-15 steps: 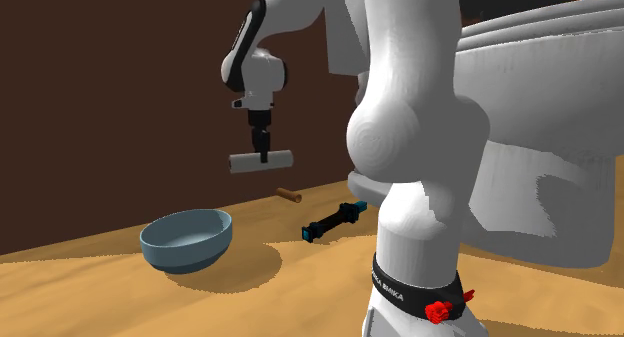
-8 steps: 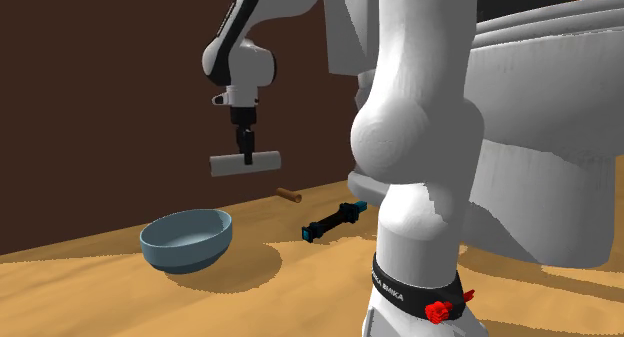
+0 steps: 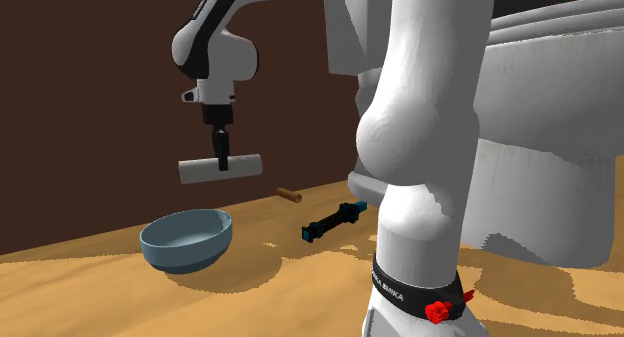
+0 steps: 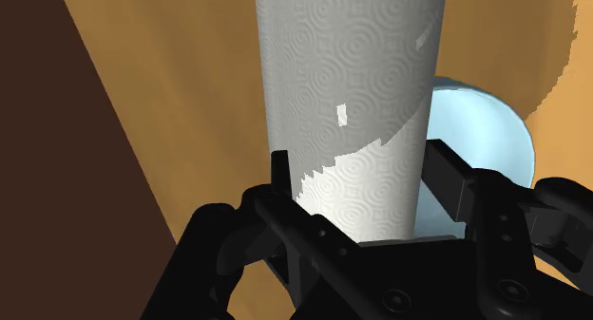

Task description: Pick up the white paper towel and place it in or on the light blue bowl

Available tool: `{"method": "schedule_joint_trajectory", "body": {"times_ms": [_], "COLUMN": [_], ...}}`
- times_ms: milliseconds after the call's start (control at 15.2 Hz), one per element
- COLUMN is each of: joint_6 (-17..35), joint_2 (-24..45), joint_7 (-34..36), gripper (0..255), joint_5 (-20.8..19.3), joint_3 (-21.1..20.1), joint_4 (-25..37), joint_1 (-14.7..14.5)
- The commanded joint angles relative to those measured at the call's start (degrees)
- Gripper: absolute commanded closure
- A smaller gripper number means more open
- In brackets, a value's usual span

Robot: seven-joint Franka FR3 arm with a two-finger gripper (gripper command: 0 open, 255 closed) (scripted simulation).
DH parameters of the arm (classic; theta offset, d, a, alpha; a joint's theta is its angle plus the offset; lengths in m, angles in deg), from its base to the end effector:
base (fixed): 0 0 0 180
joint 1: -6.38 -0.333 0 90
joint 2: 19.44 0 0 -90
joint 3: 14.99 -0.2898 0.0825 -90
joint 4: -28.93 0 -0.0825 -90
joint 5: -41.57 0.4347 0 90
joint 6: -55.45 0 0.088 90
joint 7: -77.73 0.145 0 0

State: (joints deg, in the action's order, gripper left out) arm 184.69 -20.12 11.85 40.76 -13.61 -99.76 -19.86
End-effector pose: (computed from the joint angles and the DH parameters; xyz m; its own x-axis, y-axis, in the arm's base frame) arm 0.5116 0.2362 0.2780 -0.0217 0.9998 -0.0012 0.9995 0.0217 0.0240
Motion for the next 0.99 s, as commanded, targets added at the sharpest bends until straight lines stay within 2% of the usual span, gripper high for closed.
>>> {"method": "schedule_joint_trajectory", "body": {"times_ms": [0,462,924], "joint_6": [0.18,-0.43,5.08], "joint_2": [-1.31,-3.90,-0.67], "joint_7": [3.08,13.58,14.00], "gripper": [255,255,255], "joint_5": [-0.07,0.24,-0.26], "joint_3": [-1.49,-7.13,-7.18], "joint_4": [-1.52,-3.62,-5.92], "joint_1": [-1.45,-6.52,-6.49]}}
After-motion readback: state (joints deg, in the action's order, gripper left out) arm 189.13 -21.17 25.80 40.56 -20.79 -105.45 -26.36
